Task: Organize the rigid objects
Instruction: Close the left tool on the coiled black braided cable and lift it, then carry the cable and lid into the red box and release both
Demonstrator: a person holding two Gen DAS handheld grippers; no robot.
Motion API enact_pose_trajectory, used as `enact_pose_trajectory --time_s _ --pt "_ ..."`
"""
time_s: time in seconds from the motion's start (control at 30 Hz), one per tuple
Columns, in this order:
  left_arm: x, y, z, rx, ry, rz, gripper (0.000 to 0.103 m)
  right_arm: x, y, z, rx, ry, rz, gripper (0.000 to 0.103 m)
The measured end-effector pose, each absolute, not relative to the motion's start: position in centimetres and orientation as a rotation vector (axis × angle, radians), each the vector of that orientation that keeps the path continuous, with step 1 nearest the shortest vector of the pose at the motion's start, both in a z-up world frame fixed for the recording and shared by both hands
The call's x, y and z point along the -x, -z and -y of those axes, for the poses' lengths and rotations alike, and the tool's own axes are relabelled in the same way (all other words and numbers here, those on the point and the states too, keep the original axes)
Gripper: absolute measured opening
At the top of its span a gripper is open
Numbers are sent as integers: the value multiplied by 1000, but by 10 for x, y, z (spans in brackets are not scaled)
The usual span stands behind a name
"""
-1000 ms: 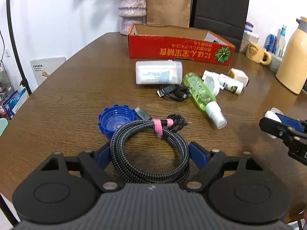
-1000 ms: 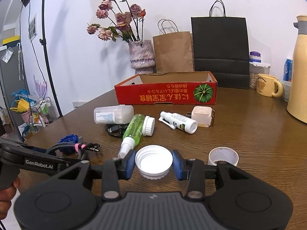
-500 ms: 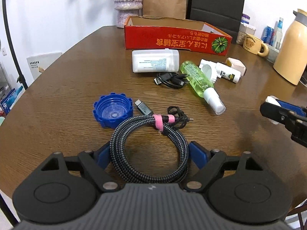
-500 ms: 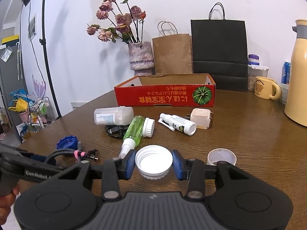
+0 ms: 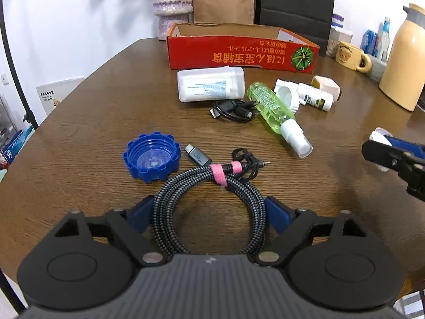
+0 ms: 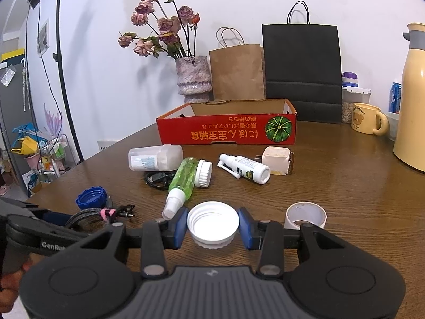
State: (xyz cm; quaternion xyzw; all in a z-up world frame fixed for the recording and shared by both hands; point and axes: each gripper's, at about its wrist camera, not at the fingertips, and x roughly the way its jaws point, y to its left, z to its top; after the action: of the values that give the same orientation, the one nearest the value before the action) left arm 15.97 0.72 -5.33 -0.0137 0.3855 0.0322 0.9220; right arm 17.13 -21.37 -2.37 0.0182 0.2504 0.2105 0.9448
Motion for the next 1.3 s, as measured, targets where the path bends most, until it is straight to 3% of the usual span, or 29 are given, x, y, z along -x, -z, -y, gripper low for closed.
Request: enact_pose_trajectory --time_s 0.63,1.3 --pt "-153 11 -10 39 -46 -651 83 -174 12 214 -17 -415 -486 40" --pt "-236 -67 -1 60 -26 -543 83 -256 -52 211 -12 -373 -426 40"
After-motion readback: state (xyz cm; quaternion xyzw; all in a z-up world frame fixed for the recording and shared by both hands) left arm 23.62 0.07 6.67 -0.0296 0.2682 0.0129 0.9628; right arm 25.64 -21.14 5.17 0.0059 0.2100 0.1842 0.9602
